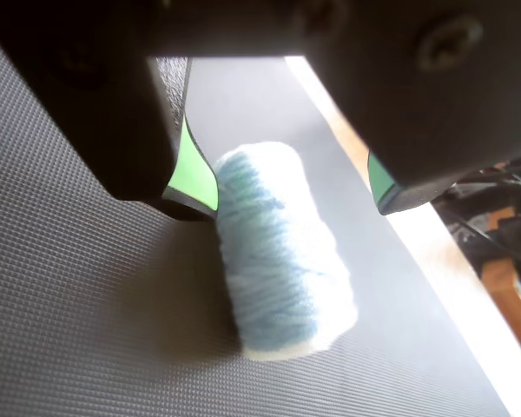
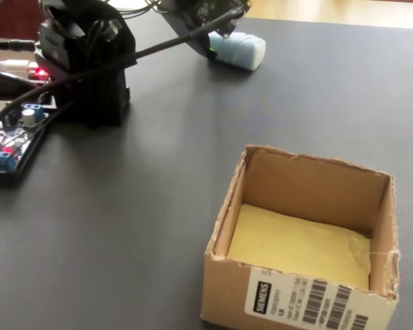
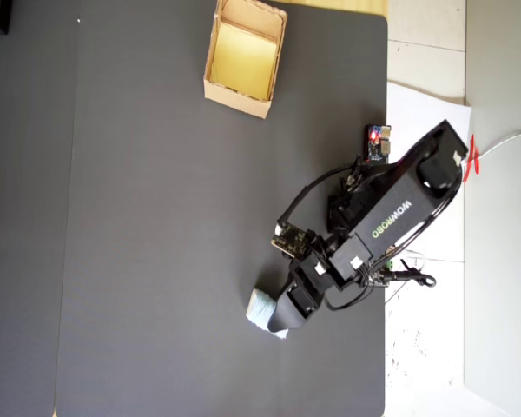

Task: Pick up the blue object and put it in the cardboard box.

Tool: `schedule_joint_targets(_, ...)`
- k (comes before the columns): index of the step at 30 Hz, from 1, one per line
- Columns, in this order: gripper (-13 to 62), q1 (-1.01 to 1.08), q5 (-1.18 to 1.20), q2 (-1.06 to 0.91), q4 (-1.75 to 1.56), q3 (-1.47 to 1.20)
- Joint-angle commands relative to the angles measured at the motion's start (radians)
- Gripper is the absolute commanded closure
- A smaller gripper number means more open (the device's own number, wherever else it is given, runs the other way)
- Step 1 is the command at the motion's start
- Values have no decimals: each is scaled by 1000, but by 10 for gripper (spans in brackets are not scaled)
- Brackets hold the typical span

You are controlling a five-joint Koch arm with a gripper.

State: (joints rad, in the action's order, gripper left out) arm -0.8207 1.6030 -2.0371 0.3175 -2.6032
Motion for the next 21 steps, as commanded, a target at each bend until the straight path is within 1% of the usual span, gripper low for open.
schedule_joint_targets(1, 164, -5, 29, 91, 31, 215)
schedule_joint_targets(2, 164, -5, 29, 104, 51, 230)
schedule_joint_targets(5, 164, -11, 31, 261, 133, 311)
schedule_joint_targets(11, 167, -6, 43, 388, 75, 307)
schedule_joint_targets(12, 178, -6, 41, 399, 63, 304)
schedule_joint_targets(16, 270, 2, 41, 430, -5, 278)
schedule_joint_targets(19, 352, 11, 35, 430, -71, 245)
schedule_joint_targets(21, 382, 18, 29, 425, -106, 230)
